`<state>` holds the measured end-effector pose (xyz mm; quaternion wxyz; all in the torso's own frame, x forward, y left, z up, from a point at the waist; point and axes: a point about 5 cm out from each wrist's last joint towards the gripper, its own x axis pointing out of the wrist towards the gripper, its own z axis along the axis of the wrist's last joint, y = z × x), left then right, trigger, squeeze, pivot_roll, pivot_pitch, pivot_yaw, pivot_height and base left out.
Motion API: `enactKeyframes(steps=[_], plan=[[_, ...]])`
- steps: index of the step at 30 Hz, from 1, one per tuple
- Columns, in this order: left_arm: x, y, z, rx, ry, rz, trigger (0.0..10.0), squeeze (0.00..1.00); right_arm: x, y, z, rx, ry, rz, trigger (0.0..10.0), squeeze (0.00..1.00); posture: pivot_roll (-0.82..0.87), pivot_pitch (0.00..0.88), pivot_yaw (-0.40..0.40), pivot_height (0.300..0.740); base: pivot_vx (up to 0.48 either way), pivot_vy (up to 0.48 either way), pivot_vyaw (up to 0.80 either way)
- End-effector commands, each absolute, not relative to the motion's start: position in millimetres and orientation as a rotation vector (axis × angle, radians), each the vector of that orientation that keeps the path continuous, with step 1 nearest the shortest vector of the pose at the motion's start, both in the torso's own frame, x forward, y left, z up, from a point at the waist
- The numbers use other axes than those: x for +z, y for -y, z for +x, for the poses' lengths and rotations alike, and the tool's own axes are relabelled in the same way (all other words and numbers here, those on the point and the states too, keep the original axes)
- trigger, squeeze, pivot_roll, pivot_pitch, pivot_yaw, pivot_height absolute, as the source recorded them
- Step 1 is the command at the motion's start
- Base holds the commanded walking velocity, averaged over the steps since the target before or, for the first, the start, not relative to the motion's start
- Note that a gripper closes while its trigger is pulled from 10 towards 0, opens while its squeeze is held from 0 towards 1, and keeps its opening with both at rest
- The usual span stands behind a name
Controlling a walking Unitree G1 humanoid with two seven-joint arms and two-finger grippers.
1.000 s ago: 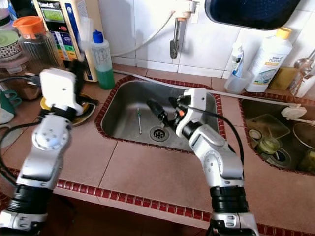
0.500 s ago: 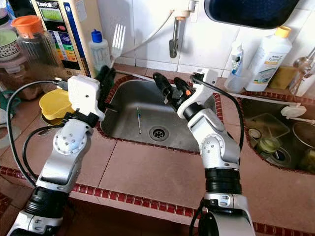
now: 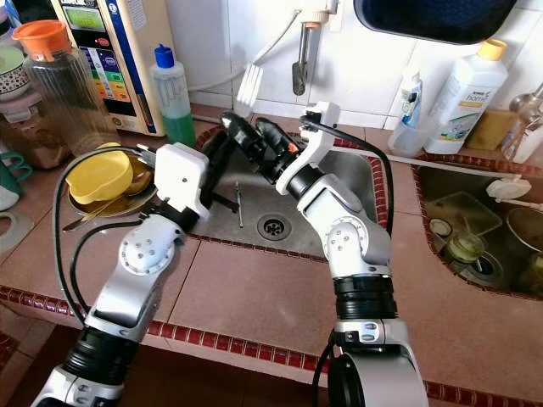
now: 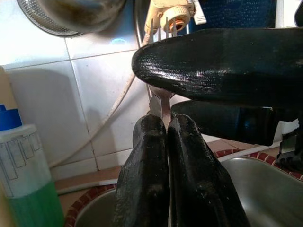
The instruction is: Kitchen organization
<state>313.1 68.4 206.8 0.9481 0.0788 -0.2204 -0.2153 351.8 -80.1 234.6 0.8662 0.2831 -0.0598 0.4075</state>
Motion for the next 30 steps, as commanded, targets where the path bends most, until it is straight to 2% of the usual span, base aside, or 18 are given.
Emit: enactKeyframes(steps=[1,19,20,30], plan=[[205.9,-66.7,312.1,-0.460,0.444,0.166,0.0,0.00,237.7,81.5,352.2,0.859,0.136,0.567,10.0,0.00,0.08,0.072,-0.022,0.740,0.000,0.000,0.00],[210.0,-67.9,302.6,-0.465,0.479,0.157,0.0,0.00,236.2,79.0,371.5,0.750,0.151,0.543,10.0,0.00,0.09,0.062,-0.022,0.740,0.000,0.000,0.00],[209.6,-66.9,302.1,-0.471,0.478,0.157,0.0,0.00,237.0,76.7,373.1,0.749,0.154,0.552,0.0,0.00,0.10,0.062,-0.021,0.740,0.000,0.000,0.00],[209.3,-62.3,300.3,-0.500,0.477,0.147,0.0,0.00,238.4,69.6,378.0,0.750,0.158,0.615,0.0,0.00,0.09,0.058,-0.020,0.740,0.000,0.000,0.00]])
